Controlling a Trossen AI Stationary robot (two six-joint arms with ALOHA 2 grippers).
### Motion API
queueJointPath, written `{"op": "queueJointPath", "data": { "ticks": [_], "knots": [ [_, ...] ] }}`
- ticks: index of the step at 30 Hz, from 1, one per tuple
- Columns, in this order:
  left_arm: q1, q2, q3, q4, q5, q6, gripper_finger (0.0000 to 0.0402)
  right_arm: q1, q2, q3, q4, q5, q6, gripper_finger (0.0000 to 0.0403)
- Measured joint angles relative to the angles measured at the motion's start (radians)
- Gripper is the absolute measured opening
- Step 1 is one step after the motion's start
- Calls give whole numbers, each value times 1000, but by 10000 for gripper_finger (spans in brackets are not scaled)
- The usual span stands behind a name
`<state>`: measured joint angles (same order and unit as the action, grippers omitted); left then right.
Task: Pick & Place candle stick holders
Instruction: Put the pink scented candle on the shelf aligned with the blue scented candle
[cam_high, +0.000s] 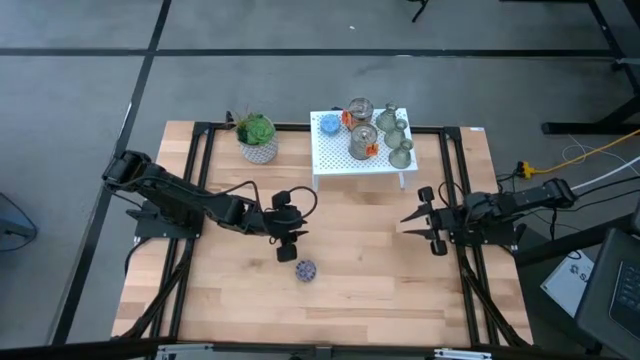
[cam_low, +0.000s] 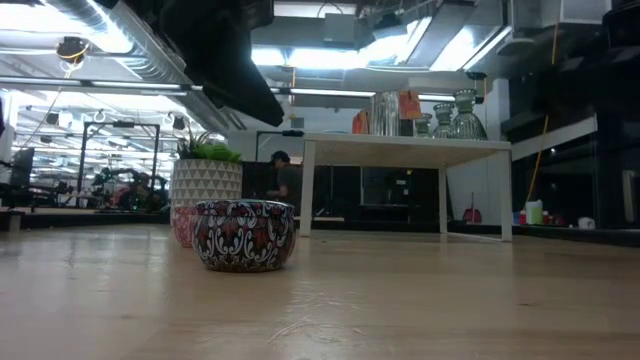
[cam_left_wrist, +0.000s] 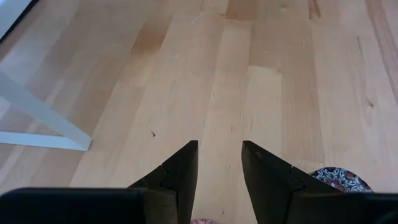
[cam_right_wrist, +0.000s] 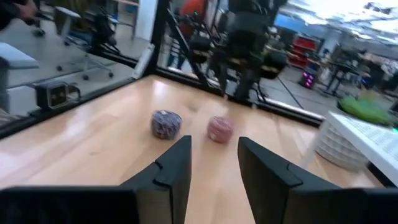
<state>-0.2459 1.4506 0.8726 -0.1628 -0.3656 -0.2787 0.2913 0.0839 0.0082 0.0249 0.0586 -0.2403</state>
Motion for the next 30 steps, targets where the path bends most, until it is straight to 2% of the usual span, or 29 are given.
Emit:
{"op": "queueJointPath", "data": {
  "ticks": [16, 30],
  "knots": [
    [-1, 0, 0, -16, 0, 0, 127, -63, 12, 1, -6, 1, -11, 135],
    [-1, 0, 0, -44, -17, 1, 194, -63, 103, 2, -7, -7, -11, 135]
  ]
}}
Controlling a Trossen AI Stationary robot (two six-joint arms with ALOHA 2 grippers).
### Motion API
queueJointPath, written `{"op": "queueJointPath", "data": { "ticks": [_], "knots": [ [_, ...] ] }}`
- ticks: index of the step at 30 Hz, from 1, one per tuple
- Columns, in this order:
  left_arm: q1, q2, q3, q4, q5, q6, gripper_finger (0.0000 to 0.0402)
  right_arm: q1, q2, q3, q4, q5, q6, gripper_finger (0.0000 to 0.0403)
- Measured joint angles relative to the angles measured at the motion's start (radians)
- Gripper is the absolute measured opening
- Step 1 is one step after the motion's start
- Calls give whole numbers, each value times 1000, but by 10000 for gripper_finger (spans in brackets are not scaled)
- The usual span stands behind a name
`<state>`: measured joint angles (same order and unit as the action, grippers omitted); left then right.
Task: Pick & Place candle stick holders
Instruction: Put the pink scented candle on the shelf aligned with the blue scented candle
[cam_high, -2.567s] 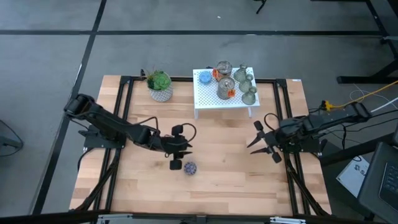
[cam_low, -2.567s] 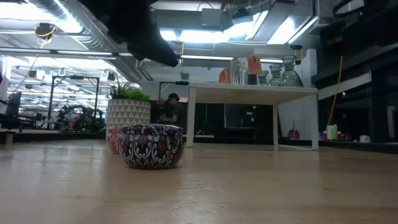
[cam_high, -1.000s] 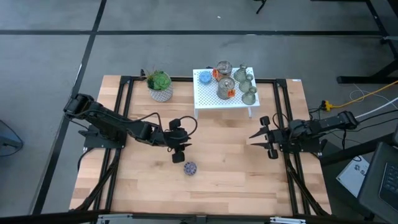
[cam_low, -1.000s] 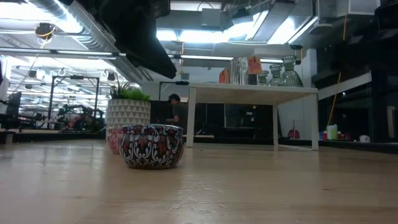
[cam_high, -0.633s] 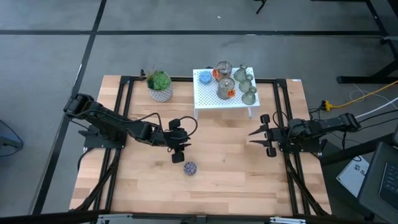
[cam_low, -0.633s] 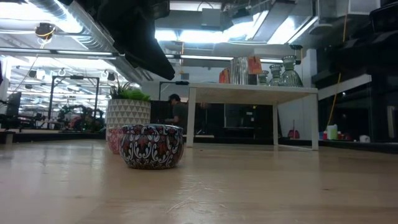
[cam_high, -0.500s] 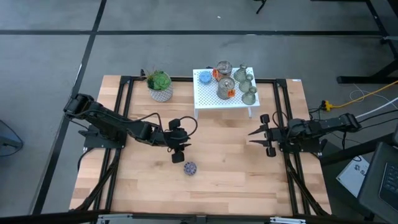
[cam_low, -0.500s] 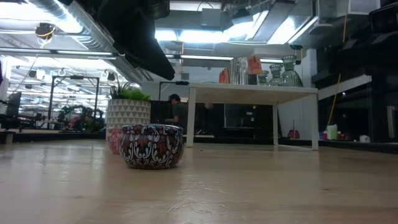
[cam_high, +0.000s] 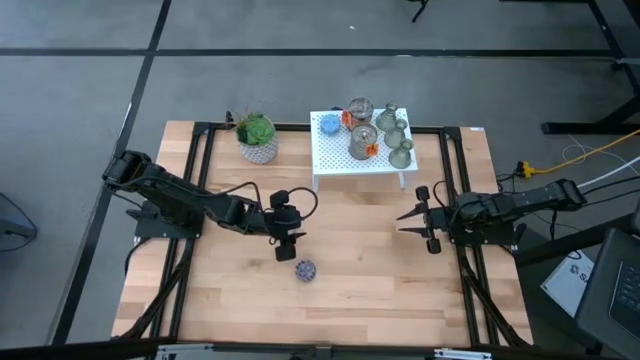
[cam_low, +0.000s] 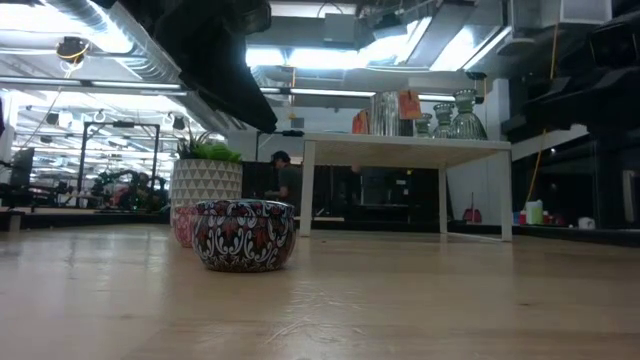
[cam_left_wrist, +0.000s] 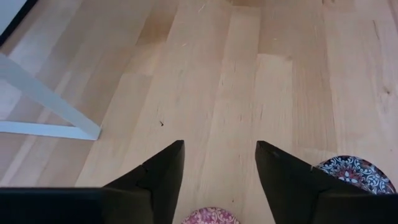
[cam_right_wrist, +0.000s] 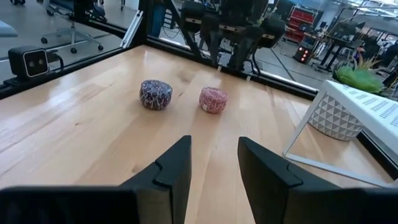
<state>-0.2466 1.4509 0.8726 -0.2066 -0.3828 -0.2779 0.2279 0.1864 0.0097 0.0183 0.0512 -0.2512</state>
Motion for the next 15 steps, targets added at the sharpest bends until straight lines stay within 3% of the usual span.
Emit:
{"op": "queueJointPath", "data": {
  "ticks": [7, 15],
  "knots": [
    [0, 0, 0, -19, -27, -26, 235, 0, 3, 0, 5, 4, 20, 135],
    [0, 0, 0, -39, -46, -7, 253, 0, 2, 2, 35, 161, 117, 135]
  ]
}}
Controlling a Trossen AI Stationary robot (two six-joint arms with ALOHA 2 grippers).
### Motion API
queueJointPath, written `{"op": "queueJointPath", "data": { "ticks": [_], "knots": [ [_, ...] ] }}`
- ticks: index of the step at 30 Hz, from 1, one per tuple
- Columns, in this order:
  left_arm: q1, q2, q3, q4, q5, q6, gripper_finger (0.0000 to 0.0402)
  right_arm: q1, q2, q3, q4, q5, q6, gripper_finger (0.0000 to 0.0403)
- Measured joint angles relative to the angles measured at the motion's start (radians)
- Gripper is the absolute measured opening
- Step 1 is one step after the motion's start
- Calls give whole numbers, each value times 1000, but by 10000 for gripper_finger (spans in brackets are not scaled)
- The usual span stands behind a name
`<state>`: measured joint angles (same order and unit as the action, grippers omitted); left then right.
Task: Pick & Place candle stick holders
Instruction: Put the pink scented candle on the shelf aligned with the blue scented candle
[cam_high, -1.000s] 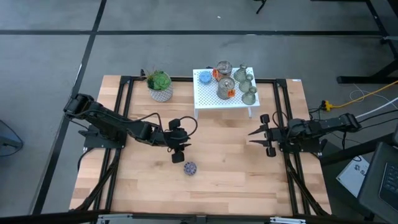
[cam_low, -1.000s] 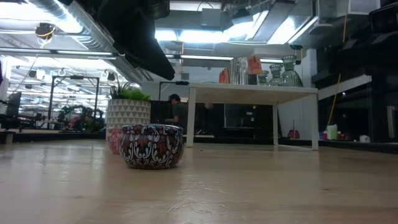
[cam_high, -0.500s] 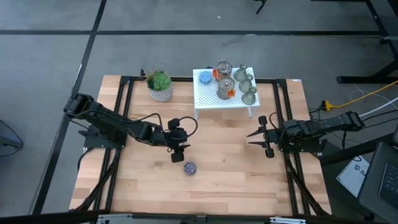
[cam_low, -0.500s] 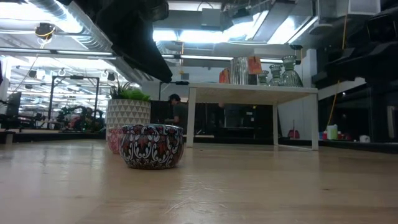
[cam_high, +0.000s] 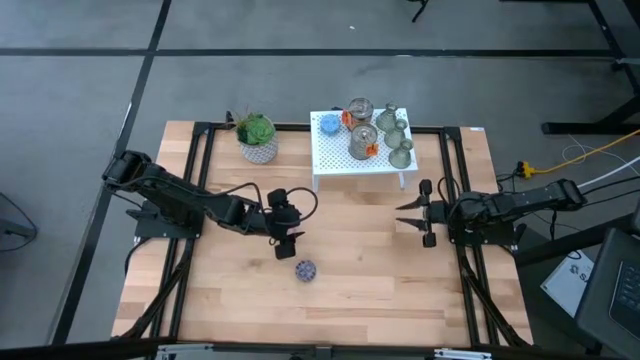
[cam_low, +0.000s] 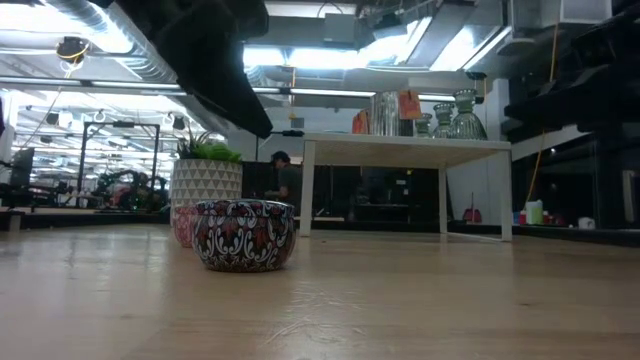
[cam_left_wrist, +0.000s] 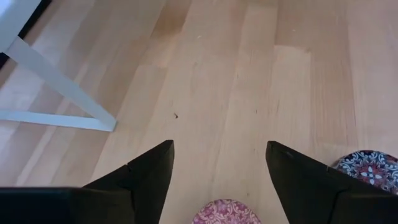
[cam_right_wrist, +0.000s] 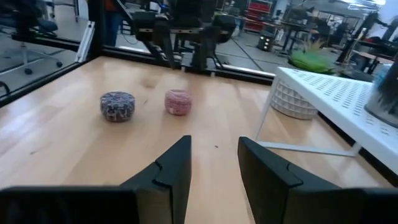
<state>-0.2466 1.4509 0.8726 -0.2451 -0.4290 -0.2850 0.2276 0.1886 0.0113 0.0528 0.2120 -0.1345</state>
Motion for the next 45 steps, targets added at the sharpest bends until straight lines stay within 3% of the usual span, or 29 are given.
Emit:
{"op": "queueJointPath", "data": {
  "ticks": [6, 21, 28, 39, 45],
  "knots": [
    [0, 0, 0, 1, 1, 16, 253, 0, 0, 0, 30, -100, -2, 135],
    [-1, 0, 0, -13, 3, 9, 253, 0, 0, 0, 44, -112, -30, 135],
    [-1, -12, 0, -43, 36, -16, 253, 0, -1, 0, 42, -200, -64, 135],
    [-7, -50, 66, -299, 88, -105, 253, 0, 8, -2, -44, -198, -88, 135],
    [-8, -24, 66, -321, 144, -162, 269, 0, 9, -2, -42, -198, -90, 135]
  ]
}}
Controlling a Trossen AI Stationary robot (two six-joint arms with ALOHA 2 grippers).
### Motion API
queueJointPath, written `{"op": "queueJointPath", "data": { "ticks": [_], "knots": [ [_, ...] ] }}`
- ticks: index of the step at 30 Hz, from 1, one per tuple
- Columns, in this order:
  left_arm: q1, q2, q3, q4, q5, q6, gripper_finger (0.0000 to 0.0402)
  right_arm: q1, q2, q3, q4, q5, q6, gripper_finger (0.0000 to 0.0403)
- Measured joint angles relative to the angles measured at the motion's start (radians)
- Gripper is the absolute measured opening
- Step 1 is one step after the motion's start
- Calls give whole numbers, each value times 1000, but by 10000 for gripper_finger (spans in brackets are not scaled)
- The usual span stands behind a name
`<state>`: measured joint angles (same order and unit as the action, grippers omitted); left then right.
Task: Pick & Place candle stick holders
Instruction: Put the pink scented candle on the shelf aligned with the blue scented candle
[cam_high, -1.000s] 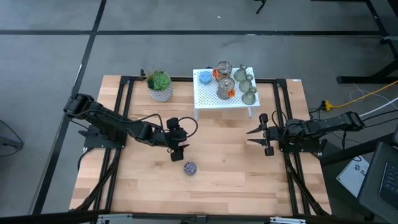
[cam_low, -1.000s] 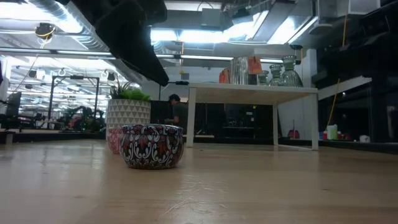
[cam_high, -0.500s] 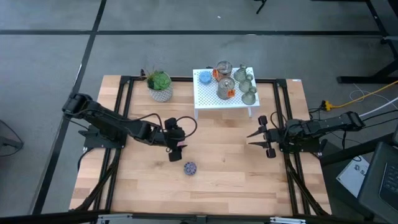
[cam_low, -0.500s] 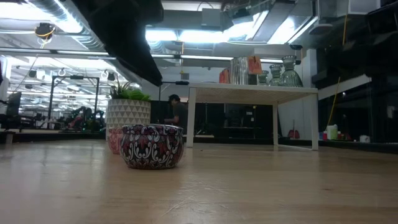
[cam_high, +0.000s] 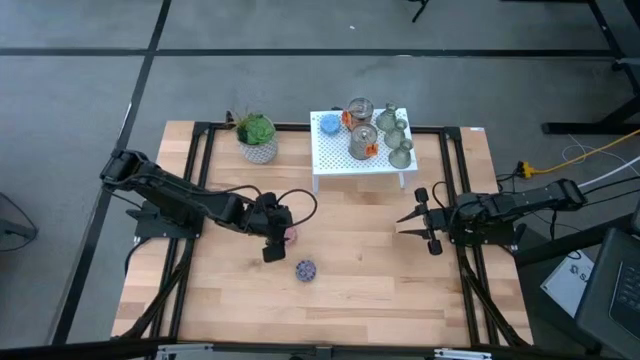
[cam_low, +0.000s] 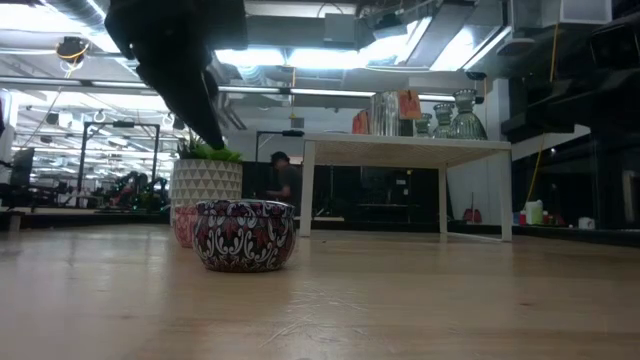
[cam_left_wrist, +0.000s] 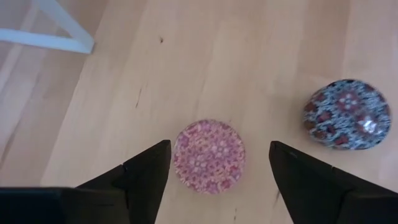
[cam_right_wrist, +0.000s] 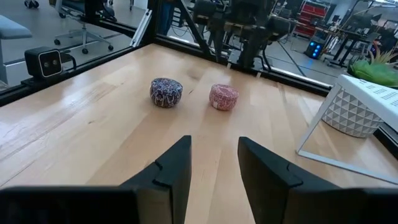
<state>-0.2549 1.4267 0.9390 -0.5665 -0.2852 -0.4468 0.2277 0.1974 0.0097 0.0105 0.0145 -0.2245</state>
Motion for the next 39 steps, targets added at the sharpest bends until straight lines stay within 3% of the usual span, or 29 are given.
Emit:
{"op": "queueJointPath", "data": {
  "ticks": [17, 27, 39],
  "knots": [
    [3, 27, -44, 35, -9, -72, 346, 0, 0, 0, 0, 0, 0, 135],
    [3, 128, -99, 174, 2, -151, 350, 0, 0, 0, 1, 0, 0, 135],
    [3, 243, -100, 197, 4, -160, 350, 0, 0, 0, 1, 0, 0, 135]
  ]
}}
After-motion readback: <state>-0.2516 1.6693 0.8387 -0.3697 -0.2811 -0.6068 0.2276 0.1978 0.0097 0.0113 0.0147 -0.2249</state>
